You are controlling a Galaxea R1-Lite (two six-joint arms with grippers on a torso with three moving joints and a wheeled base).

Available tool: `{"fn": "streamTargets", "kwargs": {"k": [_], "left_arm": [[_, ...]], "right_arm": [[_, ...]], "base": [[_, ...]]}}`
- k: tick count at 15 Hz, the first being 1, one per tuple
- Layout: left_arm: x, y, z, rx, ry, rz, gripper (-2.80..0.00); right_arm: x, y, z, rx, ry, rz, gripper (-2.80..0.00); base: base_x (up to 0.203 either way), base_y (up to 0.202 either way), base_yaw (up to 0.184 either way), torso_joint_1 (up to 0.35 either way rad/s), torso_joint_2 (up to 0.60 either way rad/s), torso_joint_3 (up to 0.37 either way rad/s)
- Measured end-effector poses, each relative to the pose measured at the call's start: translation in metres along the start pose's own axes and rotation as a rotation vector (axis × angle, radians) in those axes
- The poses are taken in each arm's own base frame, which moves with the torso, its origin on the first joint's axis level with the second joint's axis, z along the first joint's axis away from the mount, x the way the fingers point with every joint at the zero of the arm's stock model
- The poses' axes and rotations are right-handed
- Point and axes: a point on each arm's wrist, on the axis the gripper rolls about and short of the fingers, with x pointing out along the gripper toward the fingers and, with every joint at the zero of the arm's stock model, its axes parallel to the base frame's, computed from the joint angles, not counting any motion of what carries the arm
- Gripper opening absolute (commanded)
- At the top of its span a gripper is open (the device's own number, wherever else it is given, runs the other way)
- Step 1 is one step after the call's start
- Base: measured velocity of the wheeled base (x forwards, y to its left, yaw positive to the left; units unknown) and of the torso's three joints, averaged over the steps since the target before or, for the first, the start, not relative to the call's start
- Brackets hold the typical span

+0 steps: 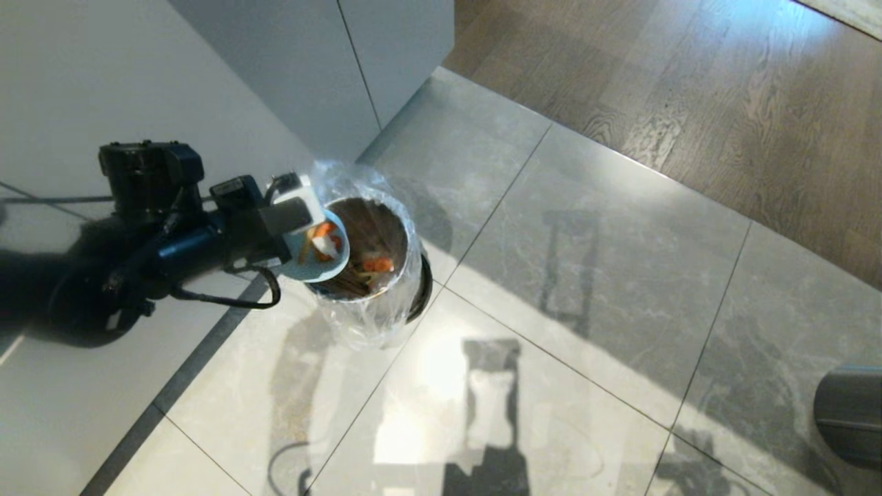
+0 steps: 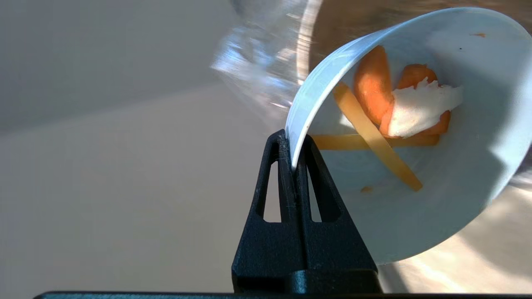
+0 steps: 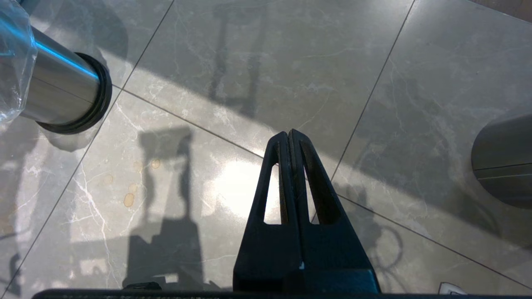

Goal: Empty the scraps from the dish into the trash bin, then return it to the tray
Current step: Pour the leftover food from the bowl into the trash can

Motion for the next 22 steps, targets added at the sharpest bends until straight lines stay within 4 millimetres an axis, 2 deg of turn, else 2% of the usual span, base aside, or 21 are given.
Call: {"fn": "streamTargets", "kwargs": {"k": [6,8,13,18,22], "left_arm": [[0.011,0.017,0.006,0.237,0.041,0.122,-2.80],[0.012,0.016,0.011,0.287,0.072,0.132,-2.80],[0.009,0.000,0.040,0.309,0.201,0.149,-2.80],[0.012,-0.004,0.045,0.329,0.213,0.156,-2.80],[0.012,-0.007,0.055,0.448,0.336,0.178,-2.80]], "right_arm": [[0.000,0.000,0.000,0.000,0.000,0.000,-2.80],[0.000,0.000,0.000,0.000,0.000,0.000,-2.80],[0.000,0.000,0.000,0.000,0.000,0.000,-2.80],[0.000,0.000,0.000,0.000,0.000,0.000,-2.80],[0.000,0.000,0.000,0.001,0.000,0.000,-2.80]], "base": [[0.000,0.000,0.000,0.000,0.00,0.000],[0.000,0.000,0.000,0.000,0.00,0.000],[0.000,0.000,0.000,0.000,0.00,0.000],[0.000,0.000,0.000,0.000,0.00,0.000],[0.000,0.000,0.000,0.000,0.00,0.000]]}}
